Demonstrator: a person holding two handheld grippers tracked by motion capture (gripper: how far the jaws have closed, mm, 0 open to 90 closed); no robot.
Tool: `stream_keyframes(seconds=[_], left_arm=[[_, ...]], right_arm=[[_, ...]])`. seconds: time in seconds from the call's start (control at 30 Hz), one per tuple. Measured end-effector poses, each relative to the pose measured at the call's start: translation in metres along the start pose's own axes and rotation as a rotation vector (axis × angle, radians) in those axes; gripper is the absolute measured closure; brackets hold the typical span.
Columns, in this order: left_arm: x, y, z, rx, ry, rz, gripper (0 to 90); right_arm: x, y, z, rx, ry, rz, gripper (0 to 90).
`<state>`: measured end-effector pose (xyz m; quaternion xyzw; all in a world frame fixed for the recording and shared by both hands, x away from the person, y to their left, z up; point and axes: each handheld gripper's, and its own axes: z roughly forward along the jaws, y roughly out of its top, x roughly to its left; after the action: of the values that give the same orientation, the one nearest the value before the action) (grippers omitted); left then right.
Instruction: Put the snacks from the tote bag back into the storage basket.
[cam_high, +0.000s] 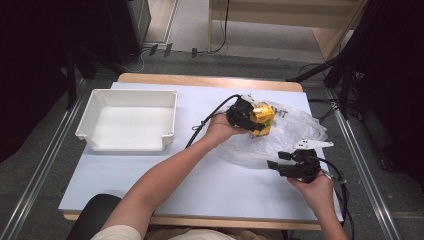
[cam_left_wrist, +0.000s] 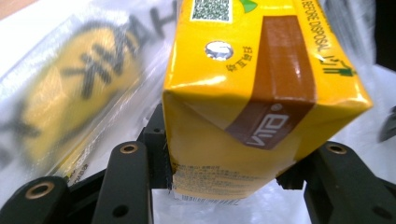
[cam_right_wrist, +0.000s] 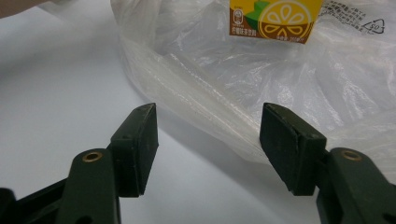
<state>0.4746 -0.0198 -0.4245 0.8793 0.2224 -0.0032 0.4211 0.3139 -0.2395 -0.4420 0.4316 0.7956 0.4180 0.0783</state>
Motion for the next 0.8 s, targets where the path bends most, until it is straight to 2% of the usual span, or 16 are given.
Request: stream_keyframes(seconds=[0.13, 0.33, 0.43, 0.47, 0.5, 0.53, 0.57, 0.6, 0.63, 0.67, 0.73, 0.8], left_arm=[[-0.008, 0.005, -0.012, 0.015, 0.004, 0.009, 51.4], [-0.012, 0.005, -0.025, 0.017, 0.005, 0.012, 51.5], [-0.015, 0.002, -0.034, 0.008, -0.002, 0.01, 51.5], [-0.017, 0.0, -0.042, 0.007, -0.006, 0.014, 51.4], [-0.017, 0.0, -0.042, 0.007, -0.006, 0.014, 51.4], [-0.019, -0.002, -0.049, 0.0, -0.008, 0.016, 51.4], [-0.019, -0.002, -0.049, 0.0, -0.008, 0.016, 51.4], [-0.022, -0.003, -0.058, 0.001, 0.003, 0.017, 51.4], [-0.022, -0.003, -0.058, 0.001, 0.003, 0.017, 51.4], [-0.022, -0.006, -0.066, -0.006, 0.0, 0.012, 51.4], [-0.022, -0.009, -0.072, -0.017, -0.002, 0.008, 51.4], [-0.022, -0.01, -0.077, -0.008, 0.005, 0.013, 51.4]], right_arm=[[0.0, 0.0, 0.0, -0.004, 0.002, 0.001, 38.3], [0.001, 0.0, -0.001, -0.011, 0.003, 0.001, 38.3], [0.001, 0.001, -0.002, -0.02, 0.004, 0.005, 38.3], [0.002, 0.001, -0.003, -0.029, 0.007, 0.012, 38.3], [0.002, 0.001, -0.003, -0.029, 0.007, 0.012, 38.3], [0.002, 0.001, -0.003, -0.033, 0.008, 0.015, 38.3], [0.002, 0.001, -0.003, -0.033, 0.008, 0.015, 38.3], [0.003, 0.002, -0.002, -0.031, 0.008, 0.024, 38.3], [0.003, 0.002, -0.002, -0.031, 0.008, 0.024, 38.3], [0.003, 0.003, -0.002, -0.039, 0.008, 0.031, 38.3], [0.004, 0.004, -0.003, -0.042, 0.002, 0.032, 38.3], [0.004, 0.004, -0.004, -0.045, -0.003, 0.024, 38.4]])
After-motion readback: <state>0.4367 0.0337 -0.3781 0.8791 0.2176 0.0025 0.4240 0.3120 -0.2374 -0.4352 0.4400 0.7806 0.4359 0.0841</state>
